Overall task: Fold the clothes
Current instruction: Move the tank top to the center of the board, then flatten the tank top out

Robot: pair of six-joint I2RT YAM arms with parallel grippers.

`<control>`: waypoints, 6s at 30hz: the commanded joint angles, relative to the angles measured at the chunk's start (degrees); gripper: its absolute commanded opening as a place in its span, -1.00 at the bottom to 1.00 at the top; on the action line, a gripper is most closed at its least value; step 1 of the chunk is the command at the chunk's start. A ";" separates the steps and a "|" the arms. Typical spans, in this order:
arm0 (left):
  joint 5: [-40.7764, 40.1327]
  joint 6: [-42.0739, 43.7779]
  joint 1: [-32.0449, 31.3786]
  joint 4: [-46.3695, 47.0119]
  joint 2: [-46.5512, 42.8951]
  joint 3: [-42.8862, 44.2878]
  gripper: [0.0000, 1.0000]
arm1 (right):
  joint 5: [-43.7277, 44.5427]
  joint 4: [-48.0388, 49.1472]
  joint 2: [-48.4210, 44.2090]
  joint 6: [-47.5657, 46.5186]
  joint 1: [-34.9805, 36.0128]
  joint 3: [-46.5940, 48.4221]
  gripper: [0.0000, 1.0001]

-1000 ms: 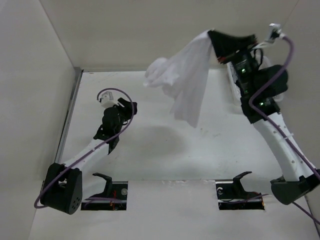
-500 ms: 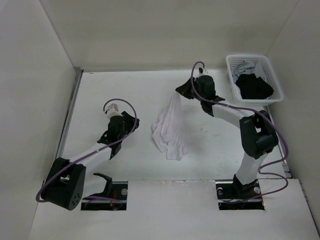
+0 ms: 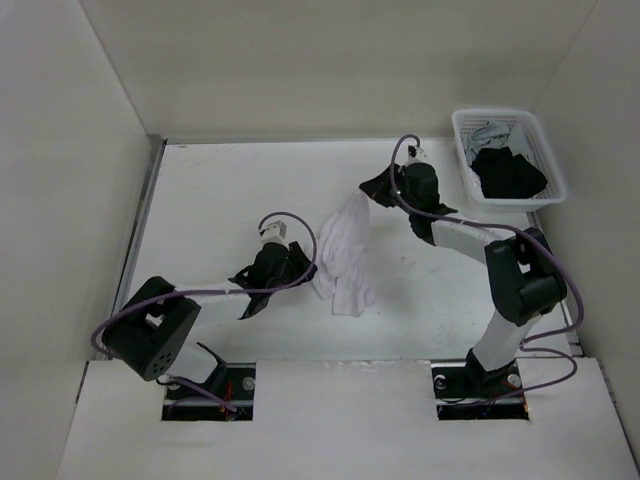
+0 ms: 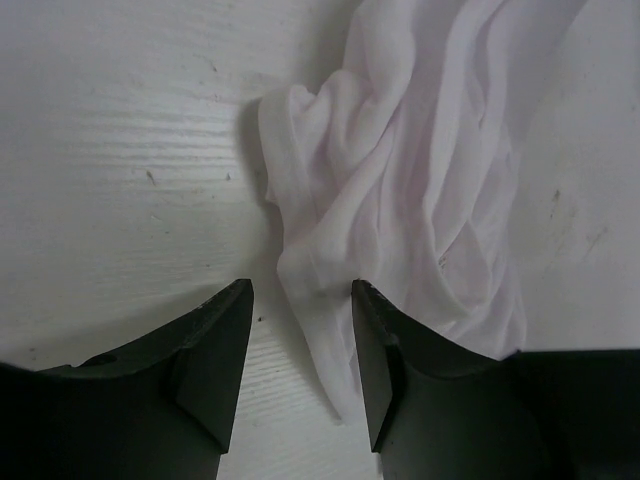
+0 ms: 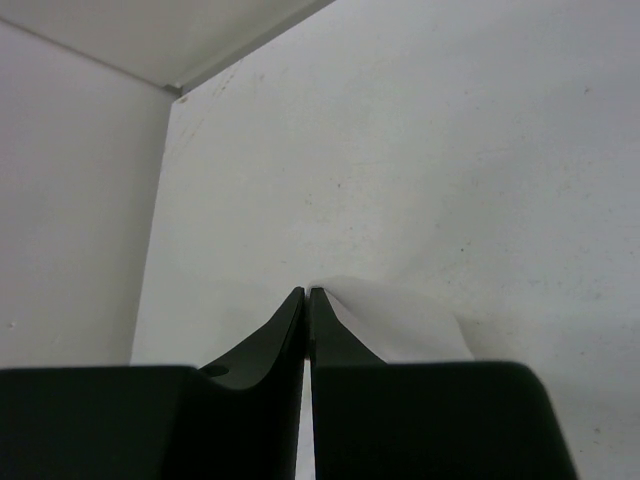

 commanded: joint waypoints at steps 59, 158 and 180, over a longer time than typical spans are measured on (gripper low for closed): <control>0.89 -3.36 24.34 7.23 9.73 33.57 -0.47 | -0.76 -21.83 14.73 -0.37 -7.29 43.19 -0.42; -3.67 -12.06 6.33 -31.70 -24.97 -6.48 -0.96 | 40.81 -35.72 -3.45 -16.71 24.78 -7.16 -0.56; -3.67 -10.91 6.94 -31.88 -25.41 -5.16 -0.96 | 39.14 -34.40 -9.61 -14.25 22.23 -13.05 -0.90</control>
